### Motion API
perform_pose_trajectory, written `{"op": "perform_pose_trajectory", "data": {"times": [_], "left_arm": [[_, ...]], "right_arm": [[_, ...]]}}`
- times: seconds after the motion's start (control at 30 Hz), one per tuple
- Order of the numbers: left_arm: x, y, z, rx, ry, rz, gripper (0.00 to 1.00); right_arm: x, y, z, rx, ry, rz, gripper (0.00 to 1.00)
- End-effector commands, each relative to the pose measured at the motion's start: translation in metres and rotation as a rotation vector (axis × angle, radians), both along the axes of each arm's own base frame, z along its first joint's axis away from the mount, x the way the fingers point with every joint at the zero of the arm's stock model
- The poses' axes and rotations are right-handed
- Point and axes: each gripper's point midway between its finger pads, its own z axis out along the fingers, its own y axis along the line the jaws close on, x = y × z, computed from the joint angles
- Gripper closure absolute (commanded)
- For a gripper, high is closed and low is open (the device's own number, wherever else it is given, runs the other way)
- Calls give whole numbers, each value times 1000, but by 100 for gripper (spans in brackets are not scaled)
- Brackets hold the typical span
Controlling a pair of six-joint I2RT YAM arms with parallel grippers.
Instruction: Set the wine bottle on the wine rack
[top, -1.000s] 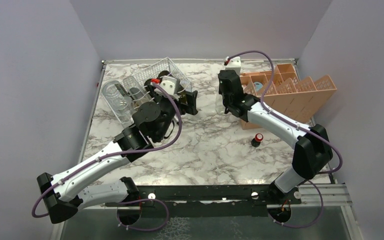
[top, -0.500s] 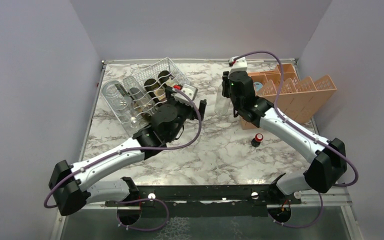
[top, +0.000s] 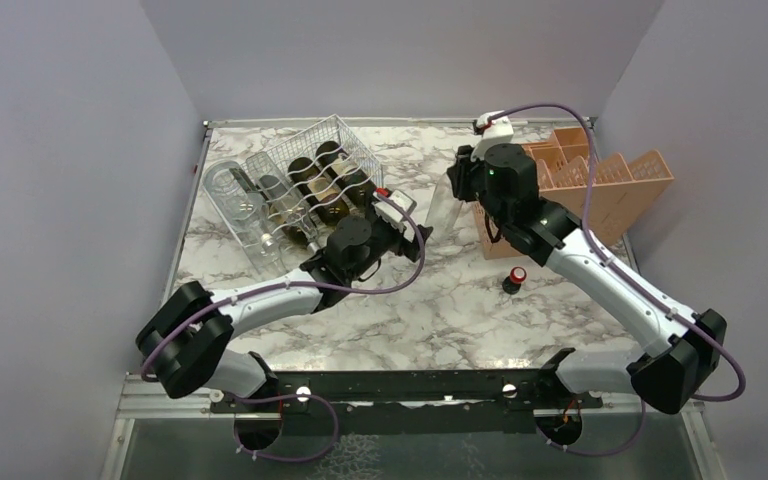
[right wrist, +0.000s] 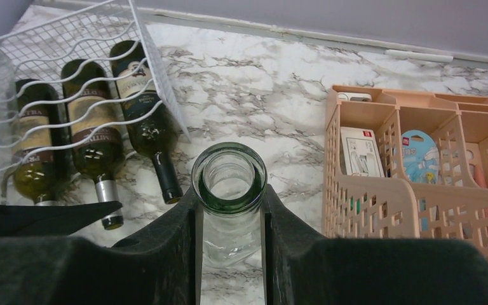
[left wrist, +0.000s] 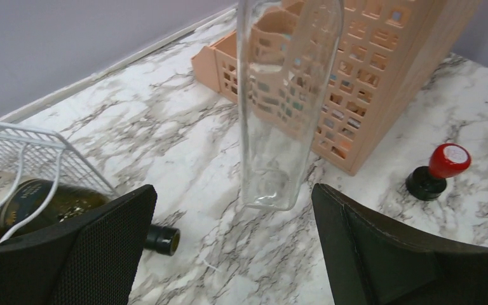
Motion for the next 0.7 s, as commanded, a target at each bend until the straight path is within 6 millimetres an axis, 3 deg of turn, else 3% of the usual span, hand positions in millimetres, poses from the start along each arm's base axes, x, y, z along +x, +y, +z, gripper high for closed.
{"op": "perform_pose_trajectory", "data": {"times": [0.0, 0.23, 0.47, 0.67], "left_arm": [[-15, -26, 20, -180, -67, -159, 1], [-8, -39, 3, -209, -54, -174, 1], [-1, -33, 24, -336, -200, -129, 1], [4, -45, 23, -254, -299, -126, 5]], "right_arm": [[-15, 4, 64, 146, -118, 65, 99], [-25, 9, 77, 188, -129, 116, 99], [-39, 13, 89, 207, -145, 185, 99], [-48, 11, 100, 219, -154, 209, 99]]}}
